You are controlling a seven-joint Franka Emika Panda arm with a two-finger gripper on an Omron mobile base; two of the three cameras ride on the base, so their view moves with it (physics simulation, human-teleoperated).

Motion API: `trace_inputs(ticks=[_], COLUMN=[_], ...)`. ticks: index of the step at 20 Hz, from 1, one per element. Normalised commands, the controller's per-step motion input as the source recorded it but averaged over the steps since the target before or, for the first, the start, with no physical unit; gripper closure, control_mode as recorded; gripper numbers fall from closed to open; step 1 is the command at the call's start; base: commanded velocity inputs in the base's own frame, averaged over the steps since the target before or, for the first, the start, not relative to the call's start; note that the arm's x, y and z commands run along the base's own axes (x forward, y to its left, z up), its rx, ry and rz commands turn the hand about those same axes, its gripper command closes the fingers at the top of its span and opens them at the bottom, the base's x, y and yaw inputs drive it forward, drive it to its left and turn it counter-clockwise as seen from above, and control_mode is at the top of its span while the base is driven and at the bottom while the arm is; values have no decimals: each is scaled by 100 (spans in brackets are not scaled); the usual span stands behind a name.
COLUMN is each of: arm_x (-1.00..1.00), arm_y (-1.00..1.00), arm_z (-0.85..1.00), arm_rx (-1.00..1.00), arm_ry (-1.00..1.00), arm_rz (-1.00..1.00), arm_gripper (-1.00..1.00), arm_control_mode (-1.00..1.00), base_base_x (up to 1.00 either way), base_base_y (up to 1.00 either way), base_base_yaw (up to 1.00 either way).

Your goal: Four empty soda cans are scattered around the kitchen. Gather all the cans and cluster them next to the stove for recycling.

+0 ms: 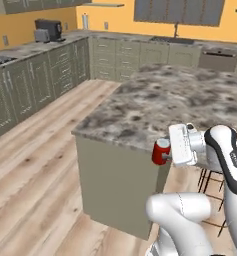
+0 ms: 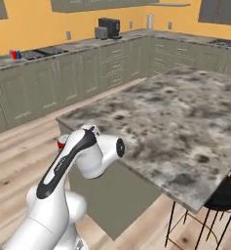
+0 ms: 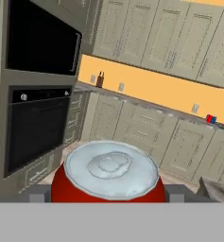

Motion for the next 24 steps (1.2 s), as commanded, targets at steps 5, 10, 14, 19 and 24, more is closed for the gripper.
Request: trace_inputs(ticks=[5, 10, 14, 19, 24], arm_x=[0, 0, 0, 0, 0], arm_y=[0, 0, 0, 0, 0], arm_z=[0, 0, 0, 0, 0], arm_rx=[0, 0, 0, 0, 0], arm_ry=[0, 0, 0, 0, 0], arm_rz=[0, 0, 0, 0, 0], arm_gripper=[100, 100, 100, 100, 100], arm_control_mode=[100, 100, 100, 100, 100], base_base_x=[-3, -4, -3, -6, -11], base_base_y=[26, 31, 32, 33, 28], base_base_yaw=[47, 44, 44, 42, 37])
